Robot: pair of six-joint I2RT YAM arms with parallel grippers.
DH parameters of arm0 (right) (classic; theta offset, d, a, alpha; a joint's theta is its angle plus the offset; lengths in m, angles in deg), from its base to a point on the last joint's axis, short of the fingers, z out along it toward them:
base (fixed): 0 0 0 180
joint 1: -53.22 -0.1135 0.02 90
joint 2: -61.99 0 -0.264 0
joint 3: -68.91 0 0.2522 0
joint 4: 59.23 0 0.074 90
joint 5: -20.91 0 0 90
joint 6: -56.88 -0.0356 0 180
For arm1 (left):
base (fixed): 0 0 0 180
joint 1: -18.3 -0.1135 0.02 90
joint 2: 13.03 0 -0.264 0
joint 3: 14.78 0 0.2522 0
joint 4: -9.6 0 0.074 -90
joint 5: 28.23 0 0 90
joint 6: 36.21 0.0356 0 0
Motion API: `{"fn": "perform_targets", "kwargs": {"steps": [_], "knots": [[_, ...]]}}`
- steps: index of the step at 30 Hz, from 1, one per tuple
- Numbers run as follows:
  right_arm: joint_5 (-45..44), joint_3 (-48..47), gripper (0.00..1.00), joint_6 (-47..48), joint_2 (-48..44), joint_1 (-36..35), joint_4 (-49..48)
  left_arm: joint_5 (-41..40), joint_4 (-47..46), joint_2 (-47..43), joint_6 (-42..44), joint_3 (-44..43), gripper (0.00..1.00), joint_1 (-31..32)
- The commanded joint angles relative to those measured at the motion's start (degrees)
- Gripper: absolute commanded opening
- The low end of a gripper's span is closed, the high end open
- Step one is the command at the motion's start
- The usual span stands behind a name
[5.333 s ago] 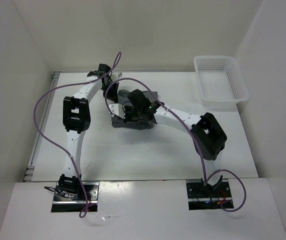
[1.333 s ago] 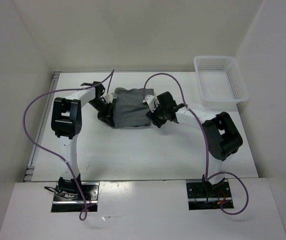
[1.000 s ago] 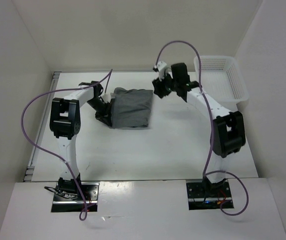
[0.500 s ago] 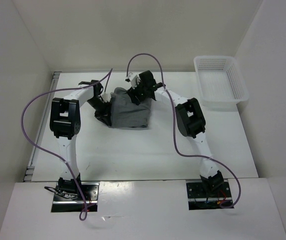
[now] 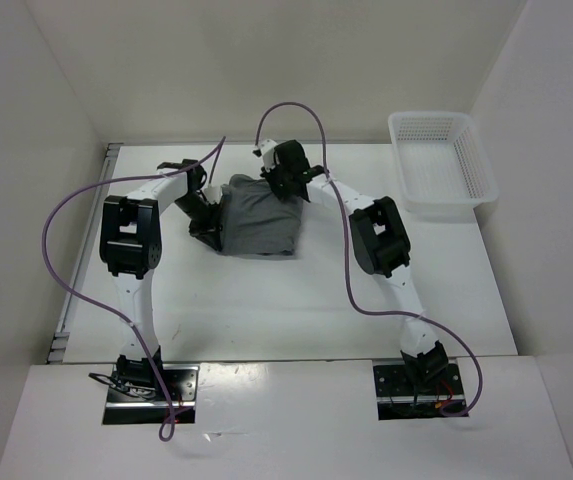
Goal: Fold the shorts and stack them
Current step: Fold the shorts
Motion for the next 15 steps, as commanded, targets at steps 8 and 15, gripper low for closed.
{"fn": "perform_targets", "kwargs": {"steps": [8, 15], "knots": [[-14.85, -7.63, 0.0, -5.93, 1.12, 1.5, -7.73, -3.02, -0.25, -0.22, 1.26, -0.94, 0.0, -0.36], [-14.95, -5.87, 0.0, -3.3, 2.35, 1.5, -8.26, -3.02, -0.25, -0.22, 1.26, -2.08, 0.0, -0.36]]}}
